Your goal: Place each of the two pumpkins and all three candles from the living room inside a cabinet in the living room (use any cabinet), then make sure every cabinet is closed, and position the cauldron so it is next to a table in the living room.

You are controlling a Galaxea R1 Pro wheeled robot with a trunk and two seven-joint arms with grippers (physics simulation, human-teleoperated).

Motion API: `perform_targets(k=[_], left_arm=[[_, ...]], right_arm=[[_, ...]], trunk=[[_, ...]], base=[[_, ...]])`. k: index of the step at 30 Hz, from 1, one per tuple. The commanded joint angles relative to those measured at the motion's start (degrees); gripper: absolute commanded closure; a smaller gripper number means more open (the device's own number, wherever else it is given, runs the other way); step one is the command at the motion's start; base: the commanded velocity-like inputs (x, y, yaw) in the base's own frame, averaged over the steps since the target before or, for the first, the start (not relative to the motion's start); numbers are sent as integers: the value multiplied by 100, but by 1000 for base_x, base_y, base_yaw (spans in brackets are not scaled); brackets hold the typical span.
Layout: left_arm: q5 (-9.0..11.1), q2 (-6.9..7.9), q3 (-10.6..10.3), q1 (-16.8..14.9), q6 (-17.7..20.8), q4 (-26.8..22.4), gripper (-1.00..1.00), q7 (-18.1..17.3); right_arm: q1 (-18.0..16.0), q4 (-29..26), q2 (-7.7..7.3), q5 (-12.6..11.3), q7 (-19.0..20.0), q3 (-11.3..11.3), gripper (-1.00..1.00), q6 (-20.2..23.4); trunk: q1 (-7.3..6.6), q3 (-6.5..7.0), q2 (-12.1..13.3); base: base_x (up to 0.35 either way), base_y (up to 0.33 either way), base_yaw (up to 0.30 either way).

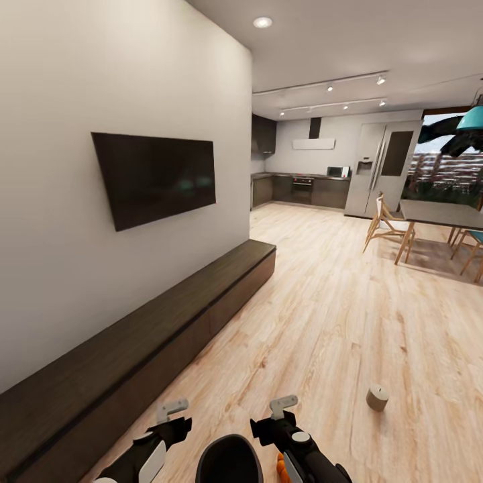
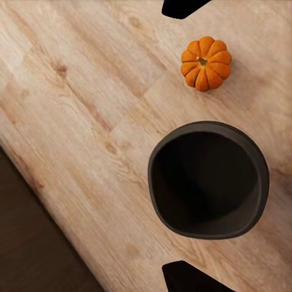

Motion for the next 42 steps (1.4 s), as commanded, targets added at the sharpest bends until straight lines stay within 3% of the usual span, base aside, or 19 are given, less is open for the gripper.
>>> perform_targets(k=[1, 6, 10, 15, 18, 22, 27, 35, 42], left_arm=[[35, -1, -40, -1, 33, -5, -100, 25], [41, -8, -194, 2, 33, 17, -100, 28], [30, -9, -226, 2, 32, 20, -100, 30], [-19, -4, -234, 1, 9, 21, -100, 34], [-144, -5, -236, 2, -55, 21, -100, 53], [-355, -9, -236, 0, -105, 21, -100, 78], [-446, -9, -239, 1, -115, 21, -100, 93], [-453, -11, -249, 8, -116, 21, -100, 94], [-437, -20, -430, 8, -116, 21, -100, 95]], right_arm=[[-3, -11, -4, 21, 9, 5, -100, 35], [-26, -8, -2, 22, 0, 5, -100, 124], [-70, -12, -5, 11, -5, 5, -100, 488], [-177, 12, -7, -4, -108, 5, -100, 617], [-205, -1, -1, -215, -250, 3, -100, 753], [-339, -5, 0, -688, -439, 2, -100, 893], [-391, -5, 1, -1041, -882, 4, -100, 919], [-397, -5, 1, -1171, -980, 5, -100, 929], [-397, -5, 1, -1175, -991, 5, -100, 1047]], trunk=[[23, -25, -46], [132, -115, -246], [220, -187, -407], [330, -276, -607], [396, -330, -727], [484, -402, -888], [594, -492, -1088], [769, -635, -1409], [923, -761, -1690]], base=[[0, 0, 0], [0, 0, 0], [0, 0, 0], [0, 0, 0], [0, 0, 0], [0, 0, 0], [0, 0, 0], [0, 0, 0], [0, 0, 0]])
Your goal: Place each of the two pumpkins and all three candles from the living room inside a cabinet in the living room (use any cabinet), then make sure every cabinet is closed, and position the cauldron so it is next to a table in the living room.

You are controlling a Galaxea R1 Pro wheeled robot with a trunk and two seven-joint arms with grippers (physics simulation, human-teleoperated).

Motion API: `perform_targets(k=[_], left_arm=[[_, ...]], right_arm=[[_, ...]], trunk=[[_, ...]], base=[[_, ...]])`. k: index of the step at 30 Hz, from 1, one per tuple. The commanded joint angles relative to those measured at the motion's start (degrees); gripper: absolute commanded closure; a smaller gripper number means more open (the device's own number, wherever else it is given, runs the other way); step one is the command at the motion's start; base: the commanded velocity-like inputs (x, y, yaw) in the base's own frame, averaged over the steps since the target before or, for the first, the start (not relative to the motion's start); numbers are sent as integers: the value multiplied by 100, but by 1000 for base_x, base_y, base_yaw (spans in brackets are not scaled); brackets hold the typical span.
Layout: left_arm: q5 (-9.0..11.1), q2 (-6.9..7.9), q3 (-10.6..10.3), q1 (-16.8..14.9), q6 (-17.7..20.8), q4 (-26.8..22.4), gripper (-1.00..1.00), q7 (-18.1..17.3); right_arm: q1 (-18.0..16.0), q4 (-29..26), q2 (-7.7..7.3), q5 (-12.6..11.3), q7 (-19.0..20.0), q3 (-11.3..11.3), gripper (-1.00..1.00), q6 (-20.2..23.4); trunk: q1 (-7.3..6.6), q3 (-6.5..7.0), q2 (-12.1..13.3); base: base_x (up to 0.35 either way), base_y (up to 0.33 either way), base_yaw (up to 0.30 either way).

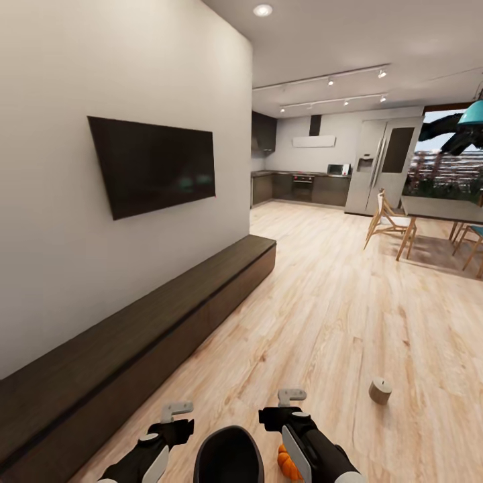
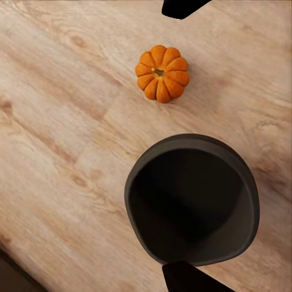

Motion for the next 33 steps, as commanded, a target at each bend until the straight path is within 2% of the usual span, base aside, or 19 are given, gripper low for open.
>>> perform_targets(k=[1, 9, 33], left_arm=[[57, 1, -53, -1, 31, -13, -100, 40], [59, -69, -63, -1, 31, -13, -100, 12], [77, -81, -55, -1, 40, -13, -100, -12]], right_arm=[[-3, -10, -5, -60, -55, 41, -100, 29], [-3, -9, 2, -60, -49, 41, -100, 101], [-3, -19, 2, -60, -46, 45, -100, 104]], trunk=[[22, -25, -45], [198, -168, -366], [725, -599, -1328]], base=[[0, 0, 0], [0, 0, 0], [0, 0, 0]])
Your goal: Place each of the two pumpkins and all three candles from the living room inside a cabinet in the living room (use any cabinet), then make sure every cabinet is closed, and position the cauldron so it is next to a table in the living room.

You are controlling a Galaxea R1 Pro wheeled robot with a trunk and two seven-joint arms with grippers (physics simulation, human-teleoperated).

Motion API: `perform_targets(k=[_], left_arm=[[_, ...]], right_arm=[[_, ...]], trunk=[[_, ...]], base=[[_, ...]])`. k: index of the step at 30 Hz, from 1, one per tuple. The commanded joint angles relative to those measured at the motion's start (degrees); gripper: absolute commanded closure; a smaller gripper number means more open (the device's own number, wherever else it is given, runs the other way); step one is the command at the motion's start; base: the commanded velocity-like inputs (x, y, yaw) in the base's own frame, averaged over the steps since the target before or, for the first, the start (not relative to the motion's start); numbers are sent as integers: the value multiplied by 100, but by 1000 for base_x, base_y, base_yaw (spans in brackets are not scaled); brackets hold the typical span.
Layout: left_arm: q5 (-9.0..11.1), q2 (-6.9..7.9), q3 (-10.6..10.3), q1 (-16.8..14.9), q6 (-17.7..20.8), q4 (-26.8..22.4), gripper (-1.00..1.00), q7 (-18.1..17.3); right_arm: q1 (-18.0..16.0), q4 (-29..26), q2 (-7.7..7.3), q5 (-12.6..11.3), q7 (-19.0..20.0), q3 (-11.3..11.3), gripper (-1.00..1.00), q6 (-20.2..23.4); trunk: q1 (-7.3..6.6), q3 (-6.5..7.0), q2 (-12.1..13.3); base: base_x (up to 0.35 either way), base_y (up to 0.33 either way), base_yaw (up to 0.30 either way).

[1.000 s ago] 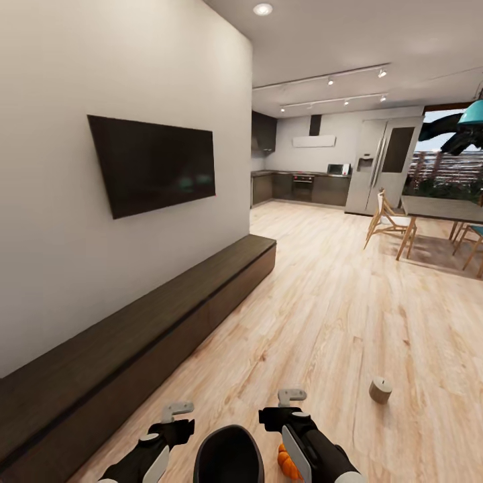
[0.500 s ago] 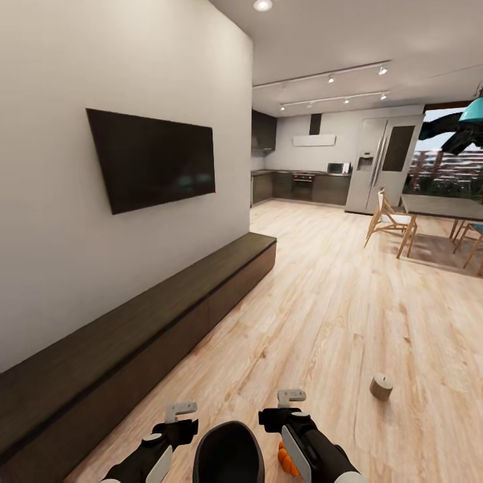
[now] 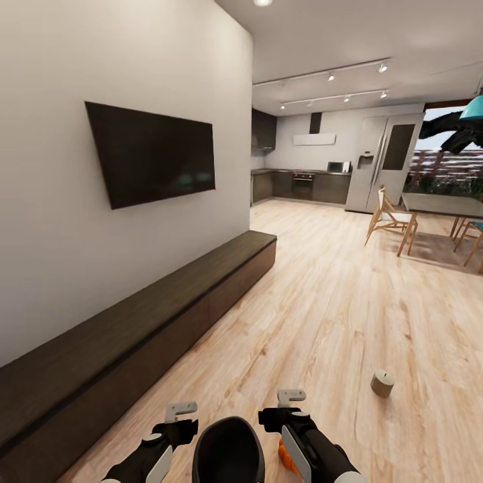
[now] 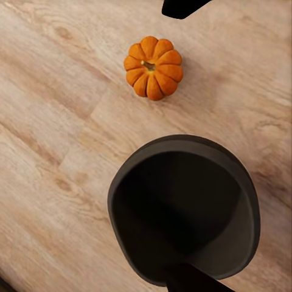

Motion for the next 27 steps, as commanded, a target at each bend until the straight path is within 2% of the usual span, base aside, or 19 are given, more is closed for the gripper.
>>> perform_targets(k=[1, 4, 9, 12, 27], left_arm=[[56, 3, -48, -1, 31, -14, -100, 40], [57, 2, -48, -1, 31, -14, -100, 40], [57, 2, -48, -1, 31, -14, -100, 40], [57, 2, -48, -3, 31, -14, -100, 40], [57, 2, -48, -1, 30, -14, -100, 40]], right_arm=[[-3, -8, 0, -60, -48, 22, -100, 21], [-3, -8, 0, -55, -22, 74, -100, 21], [-3, -8, 0, -53, -24, 490, -100, 21], [-3, -8, 0, -58, -27, 581, -100, 21], [-3, -38, 0, -69, -8, 605, -100, -51]], trunk=[[22, -24, -44], [88, -78, -165], [198, -168, -365], [264, -222, -486], [593, -491, -1087]], base=[[0, 0, 0], [0, 0, 0], [0, 0, 0], [0, 0, 0], [0, 0, 0]])
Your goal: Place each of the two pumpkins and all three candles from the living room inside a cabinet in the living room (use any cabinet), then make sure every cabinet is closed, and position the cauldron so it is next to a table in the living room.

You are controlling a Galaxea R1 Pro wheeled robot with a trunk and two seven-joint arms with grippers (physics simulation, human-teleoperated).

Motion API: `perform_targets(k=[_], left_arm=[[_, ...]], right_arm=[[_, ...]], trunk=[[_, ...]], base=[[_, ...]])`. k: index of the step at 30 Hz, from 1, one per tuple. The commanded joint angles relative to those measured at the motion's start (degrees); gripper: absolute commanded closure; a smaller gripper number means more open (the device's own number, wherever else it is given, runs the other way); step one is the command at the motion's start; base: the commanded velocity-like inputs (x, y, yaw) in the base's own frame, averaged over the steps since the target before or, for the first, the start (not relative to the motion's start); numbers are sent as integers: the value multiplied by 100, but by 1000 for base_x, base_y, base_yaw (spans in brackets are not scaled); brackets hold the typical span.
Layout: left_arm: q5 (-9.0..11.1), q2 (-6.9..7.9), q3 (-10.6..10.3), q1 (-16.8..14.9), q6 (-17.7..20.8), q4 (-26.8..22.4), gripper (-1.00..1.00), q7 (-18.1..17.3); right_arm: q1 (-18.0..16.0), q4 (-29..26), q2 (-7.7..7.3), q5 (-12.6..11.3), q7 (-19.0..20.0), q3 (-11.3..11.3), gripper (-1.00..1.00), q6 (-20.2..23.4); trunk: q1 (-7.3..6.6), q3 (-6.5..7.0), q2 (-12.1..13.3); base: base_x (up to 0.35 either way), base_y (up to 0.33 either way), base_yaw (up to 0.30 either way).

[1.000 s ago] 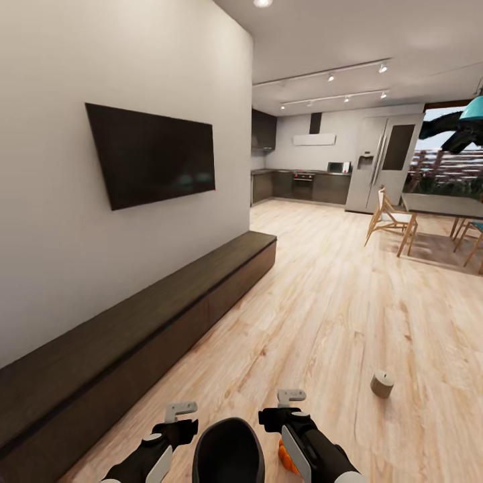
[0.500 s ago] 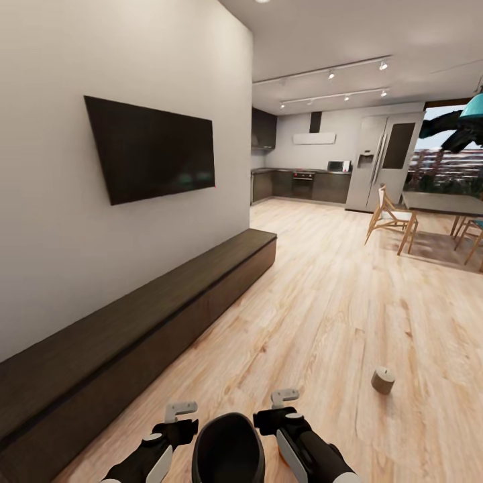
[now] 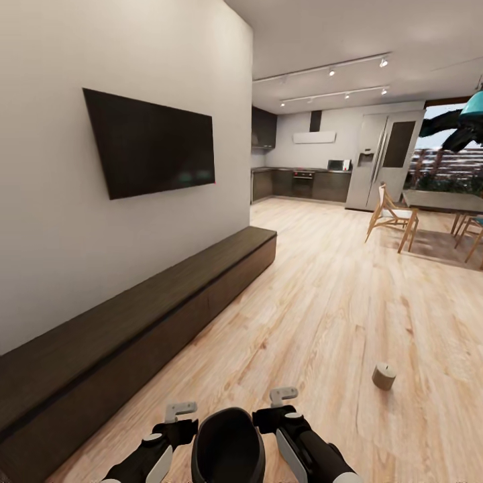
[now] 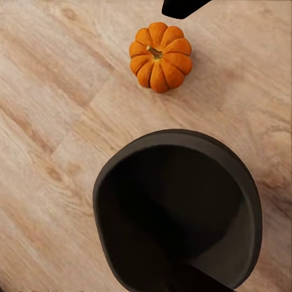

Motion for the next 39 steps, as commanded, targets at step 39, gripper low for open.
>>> perform_targets(k=[39], left_arm=[[54, 5, -50, -1, 23, -14, -100, 40]], right_arm=[[-3, -171, -9, -62, 149, 39, -100, -62]], trunk=[[703, -541, -1288]], base=[[0, 0, 32]])
